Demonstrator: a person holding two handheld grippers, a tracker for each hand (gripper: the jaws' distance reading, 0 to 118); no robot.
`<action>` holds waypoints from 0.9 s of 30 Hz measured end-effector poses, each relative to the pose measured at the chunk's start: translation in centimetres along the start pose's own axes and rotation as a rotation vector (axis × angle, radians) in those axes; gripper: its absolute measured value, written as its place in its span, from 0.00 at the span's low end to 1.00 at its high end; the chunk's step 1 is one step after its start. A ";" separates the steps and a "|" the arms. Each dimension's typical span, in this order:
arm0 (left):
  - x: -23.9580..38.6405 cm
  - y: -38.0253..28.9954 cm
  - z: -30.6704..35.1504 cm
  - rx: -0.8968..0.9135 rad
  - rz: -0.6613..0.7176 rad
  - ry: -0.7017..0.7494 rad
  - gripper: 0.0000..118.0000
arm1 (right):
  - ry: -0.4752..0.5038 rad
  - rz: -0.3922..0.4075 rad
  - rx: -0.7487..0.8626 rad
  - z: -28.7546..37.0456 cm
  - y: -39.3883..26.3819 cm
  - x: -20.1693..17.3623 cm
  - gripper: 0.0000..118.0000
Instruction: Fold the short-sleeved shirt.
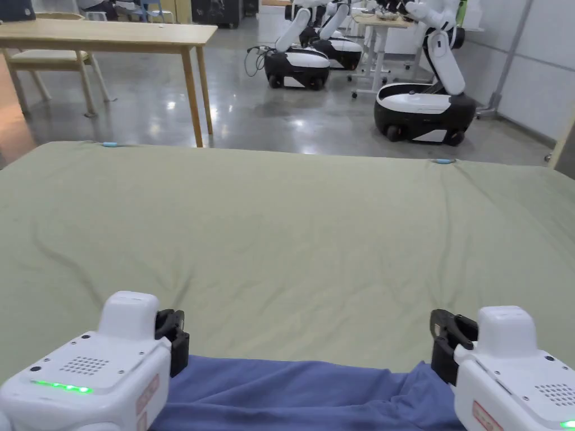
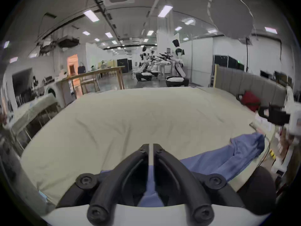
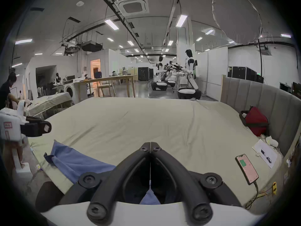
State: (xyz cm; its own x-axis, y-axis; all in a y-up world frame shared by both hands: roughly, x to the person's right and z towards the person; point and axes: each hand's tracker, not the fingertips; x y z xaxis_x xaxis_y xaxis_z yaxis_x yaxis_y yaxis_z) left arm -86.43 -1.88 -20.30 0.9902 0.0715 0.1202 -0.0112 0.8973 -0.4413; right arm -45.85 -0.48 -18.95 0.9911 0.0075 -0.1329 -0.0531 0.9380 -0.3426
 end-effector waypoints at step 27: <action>-11.4 -12.2 -7.8 -0.338 1.014 -0.463 0.06 | 0.033 -0.014 -0.075 -0.1 -0.8 -3.2 0.01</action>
State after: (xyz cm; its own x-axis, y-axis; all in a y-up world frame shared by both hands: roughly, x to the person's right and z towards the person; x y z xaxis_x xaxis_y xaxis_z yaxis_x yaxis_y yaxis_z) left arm -96.49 -17.01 -23.19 0.4018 0.9048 -0.1412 -0.6618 0.1804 -0.7276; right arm -49.02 -1.33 -18.33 0.9873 -0.0183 -0.1581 -0.0493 0.9092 -0.4134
